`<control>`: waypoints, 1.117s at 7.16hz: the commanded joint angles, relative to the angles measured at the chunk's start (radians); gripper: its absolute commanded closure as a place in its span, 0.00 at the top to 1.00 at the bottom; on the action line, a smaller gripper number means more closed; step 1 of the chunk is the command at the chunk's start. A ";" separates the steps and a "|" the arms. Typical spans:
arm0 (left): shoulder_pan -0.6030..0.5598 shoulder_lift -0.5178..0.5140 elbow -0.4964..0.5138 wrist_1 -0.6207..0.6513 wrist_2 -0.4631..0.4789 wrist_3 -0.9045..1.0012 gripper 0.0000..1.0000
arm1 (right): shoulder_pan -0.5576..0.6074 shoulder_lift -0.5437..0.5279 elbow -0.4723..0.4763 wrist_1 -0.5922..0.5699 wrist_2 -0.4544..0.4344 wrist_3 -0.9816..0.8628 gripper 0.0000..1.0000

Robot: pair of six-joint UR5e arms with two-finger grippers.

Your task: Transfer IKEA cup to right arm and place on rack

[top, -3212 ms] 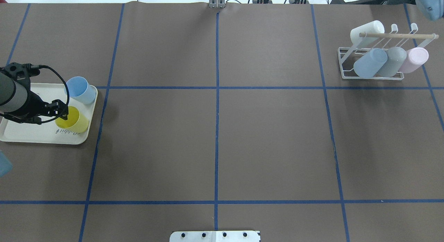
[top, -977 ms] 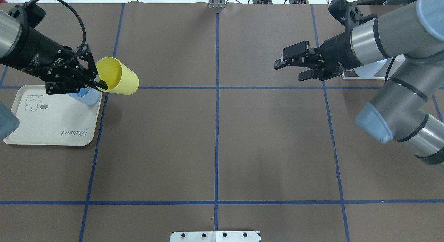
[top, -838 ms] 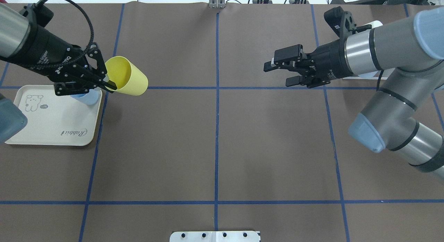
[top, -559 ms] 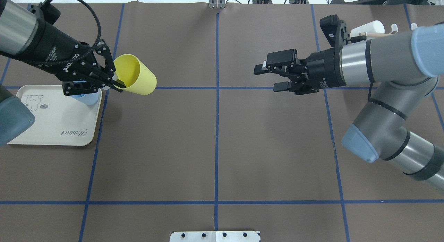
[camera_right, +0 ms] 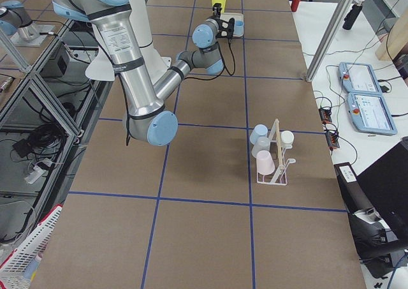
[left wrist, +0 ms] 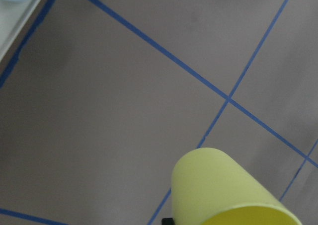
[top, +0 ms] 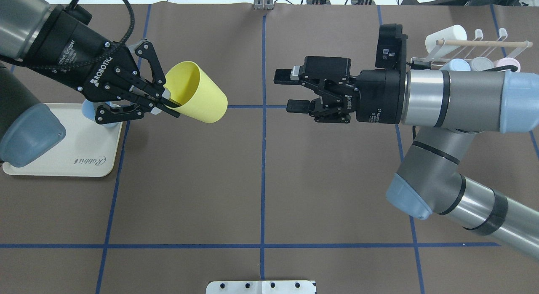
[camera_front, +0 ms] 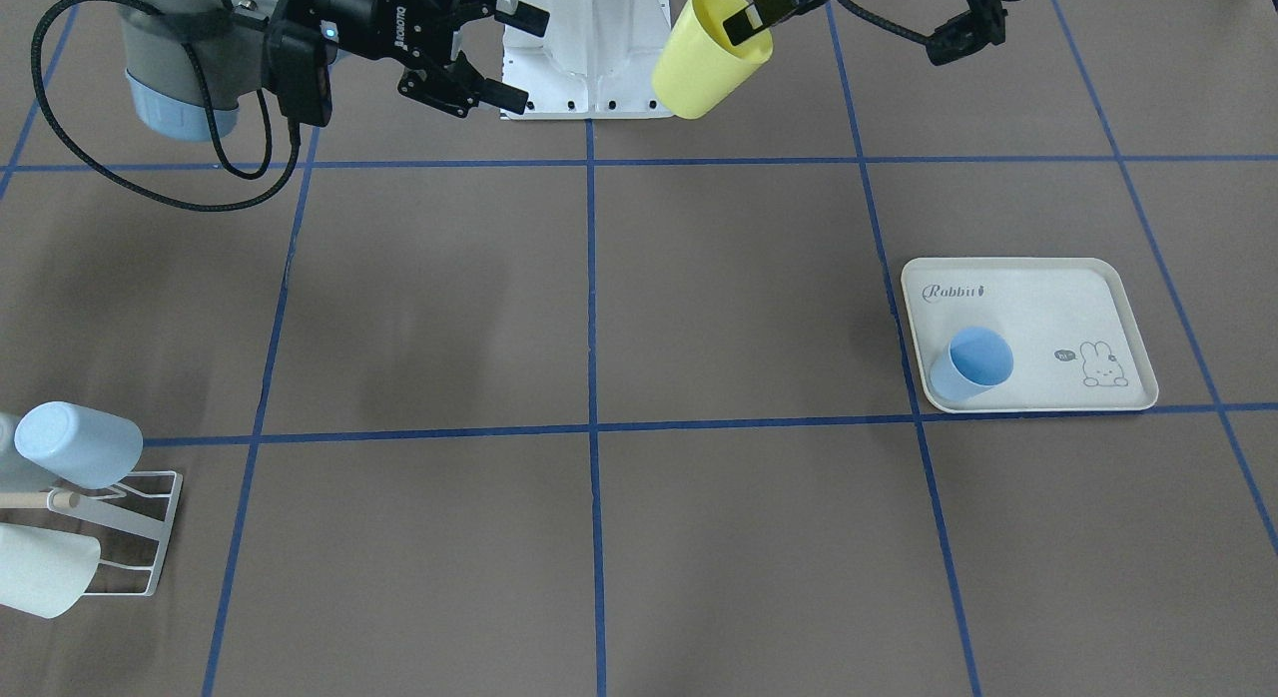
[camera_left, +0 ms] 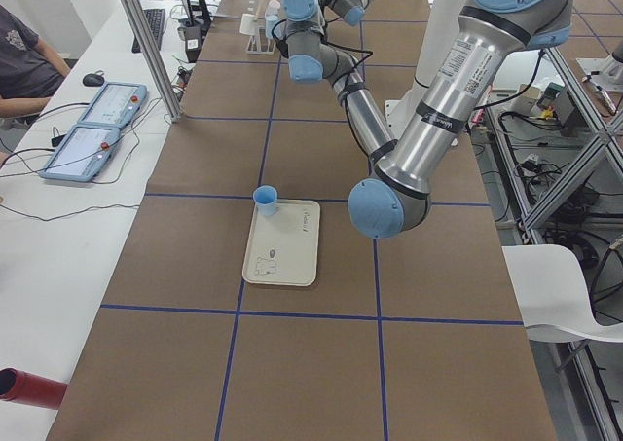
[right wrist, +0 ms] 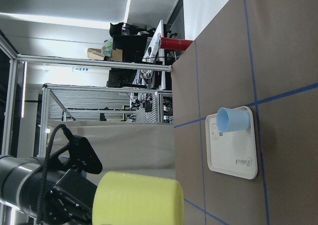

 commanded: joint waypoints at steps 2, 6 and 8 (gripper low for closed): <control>0.040 -0.009 0.088 -0.393 0.193 -0.456 0.00 | -0.006 0.028 -0.015 0.077 -0.033 -0.004 0.94; 0.043 0.000 0.303 -0.982 0.372 -1.060 0.00 | -0.018 0.059 -0.018 0.087 -0.073 -0.003 0.94; 0.070 -0.012 0.289 -1.072 0.389 -1.194 0.00 | -0.023 0.074 -0.033 0.092 -0.079 -0.003 0.94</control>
